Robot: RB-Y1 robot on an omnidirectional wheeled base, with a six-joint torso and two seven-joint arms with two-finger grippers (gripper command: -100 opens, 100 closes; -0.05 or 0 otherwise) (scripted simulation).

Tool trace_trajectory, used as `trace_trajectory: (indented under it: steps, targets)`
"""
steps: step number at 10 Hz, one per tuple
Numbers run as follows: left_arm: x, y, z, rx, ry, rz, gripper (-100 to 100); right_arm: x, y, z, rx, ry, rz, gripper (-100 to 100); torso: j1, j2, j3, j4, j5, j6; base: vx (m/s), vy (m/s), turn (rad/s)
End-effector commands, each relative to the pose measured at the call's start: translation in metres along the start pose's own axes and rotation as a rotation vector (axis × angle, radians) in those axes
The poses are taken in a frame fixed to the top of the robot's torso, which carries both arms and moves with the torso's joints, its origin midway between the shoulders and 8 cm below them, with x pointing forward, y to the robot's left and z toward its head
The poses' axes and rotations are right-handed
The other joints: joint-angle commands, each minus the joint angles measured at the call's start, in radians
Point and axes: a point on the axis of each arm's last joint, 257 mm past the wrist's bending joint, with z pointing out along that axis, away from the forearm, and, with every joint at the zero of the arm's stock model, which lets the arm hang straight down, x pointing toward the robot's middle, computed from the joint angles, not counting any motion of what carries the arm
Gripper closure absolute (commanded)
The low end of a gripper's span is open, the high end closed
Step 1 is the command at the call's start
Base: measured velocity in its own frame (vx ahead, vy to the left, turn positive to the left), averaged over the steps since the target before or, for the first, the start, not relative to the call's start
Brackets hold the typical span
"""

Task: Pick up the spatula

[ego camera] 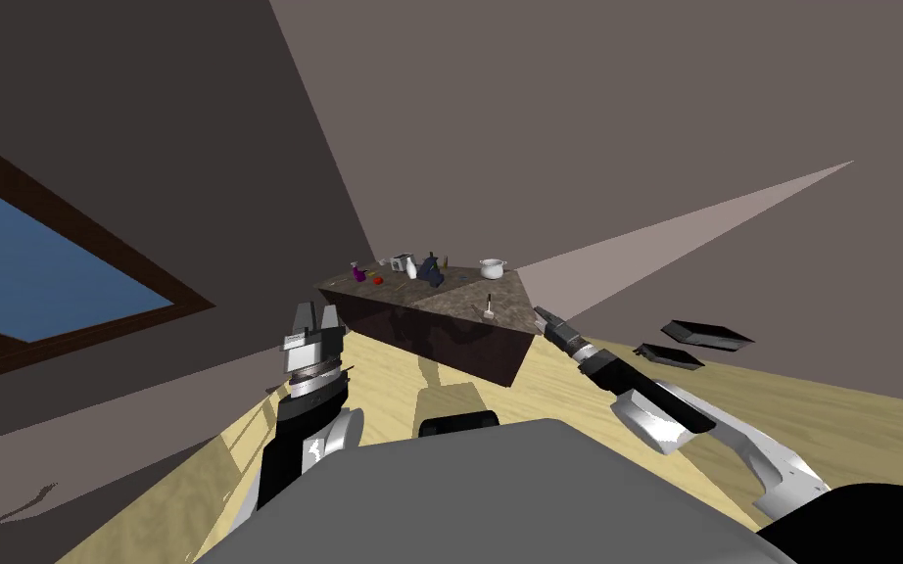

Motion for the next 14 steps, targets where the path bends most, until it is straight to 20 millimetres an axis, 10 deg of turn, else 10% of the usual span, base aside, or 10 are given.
trace_trajectory:
  steps: [1, 14]
  targets:
    - [0.000, 0.000, 0.000, 0.000, 0.000, 0.000, 0, -0.003, -0.010, -0.003, 0.034, 0.023, -0.017, -100, 0.000, 0.000, 0.000, 0.000, 0.000, 0.000, 0.000, 0.028, 0.073]
    - [0.000, 0.000, 0.000, 0.000, 0.000, 0.000, 0, -0.034, -0.110, -0.043, 0.423, 0.164, -0.100, -100, 0.000, -0.003, -0.002, -0.001, 0.000, 0.001, 0.025, 0.030, 0.090]
